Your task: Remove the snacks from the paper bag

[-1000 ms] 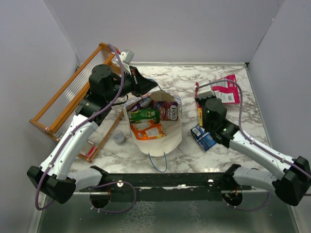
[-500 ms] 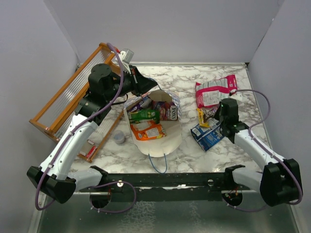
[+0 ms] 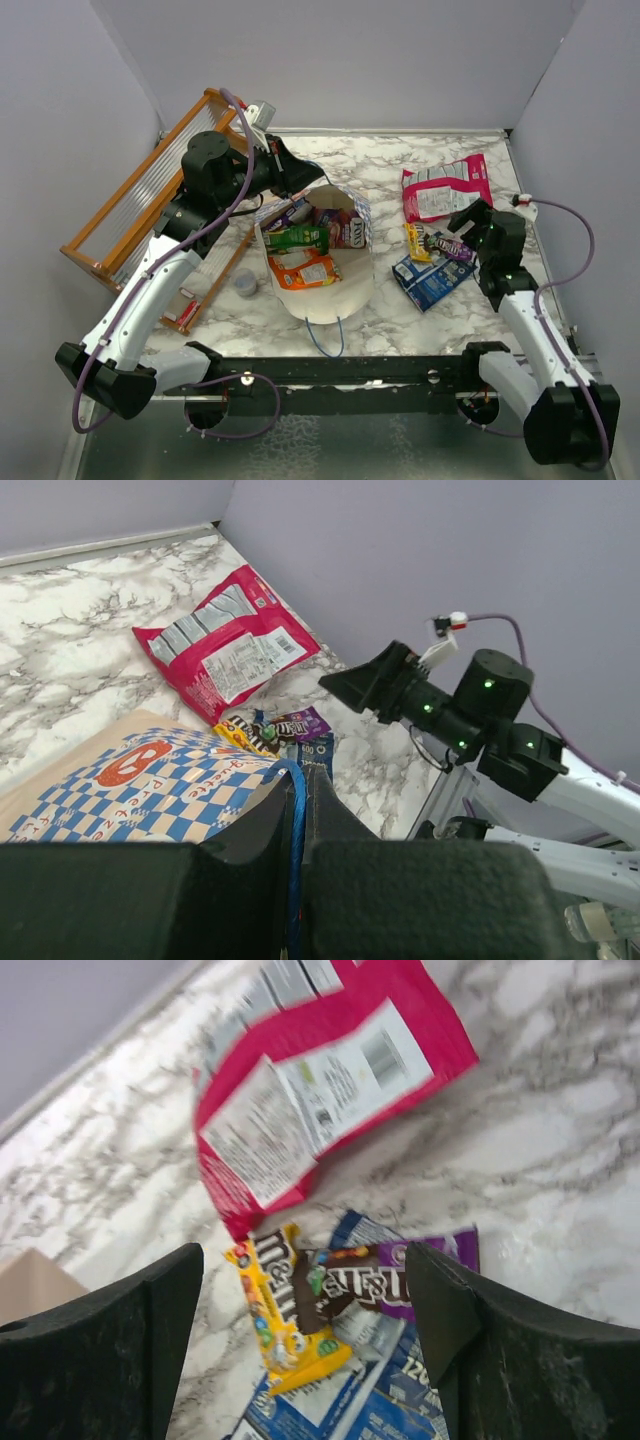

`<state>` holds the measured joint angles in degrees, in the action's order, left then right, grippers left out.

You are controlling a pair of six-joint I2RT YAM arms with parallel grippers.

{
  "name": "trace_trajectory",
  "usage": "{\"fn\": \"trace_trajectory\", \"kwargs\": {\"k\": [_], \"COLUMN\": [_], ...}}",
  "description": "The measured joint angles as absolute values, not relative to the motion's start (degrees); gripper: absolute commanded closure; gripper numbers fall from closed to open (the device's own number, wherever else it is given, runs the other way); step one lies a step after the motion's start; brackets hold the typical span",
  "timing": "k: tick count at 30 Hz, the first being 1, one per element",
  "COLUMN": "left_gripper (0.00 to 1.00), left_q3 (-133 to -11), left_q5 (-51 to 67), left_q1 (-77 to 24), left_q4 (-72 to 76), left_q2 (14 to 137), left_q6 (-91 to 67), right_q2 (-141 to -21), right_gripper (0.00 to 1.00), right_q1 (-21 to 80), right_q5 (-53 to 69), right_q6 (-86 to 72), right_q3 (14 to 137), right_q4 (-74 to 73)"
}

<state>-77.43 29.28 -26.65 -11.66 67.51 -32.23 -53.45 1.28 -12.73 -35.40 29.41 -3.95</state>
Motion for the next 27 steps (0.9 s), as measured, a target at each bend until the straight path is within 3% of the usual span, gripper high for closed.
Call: {"fn": "trace_trajectory", "kwargs": {"k": [7, 13, 18, 23, 27], "left_gripper": [1.0, 1.0, 1.0, 1.0, 1.0], "left_q3": [-77.4, -77.4, -77.4, -77.4, -77.4], "left_q5": [29.3, 29.3, 29.3, 29.3, 29.3], "left_q1": [-26.7, -26.7, -26.7, -26.7, -26.7], "left_q4": [-11.6, -11.6, -11.2, -10.8, -10.8], "left_q2": [67.5, 67.5, 67.5, 67.5, 67.5], "left_q6": [-32.4, -32.5, -32.7, -32.7, -32.7], "right_q2": [-47.1, -41.6, -44.0, -47.5, -51.3], "right_gripper": [0.11, 0.1, 0.08, 0.09, 0.1], "right_q1": [1.1, 1.1, 2.2, 14.0, 29.5], "right_q5": [-3.3, 19.7, 42.7, 53.8, 51.0], "right_q6": [-25.1, -20.0, -21.7, -18.1, -7.9], "right_q3": [36.9, 39.4, 42.0, 44.3, 49.5], "right_q4": [-2.9, 5.5, 15.8, 15.8, 8.0]}}
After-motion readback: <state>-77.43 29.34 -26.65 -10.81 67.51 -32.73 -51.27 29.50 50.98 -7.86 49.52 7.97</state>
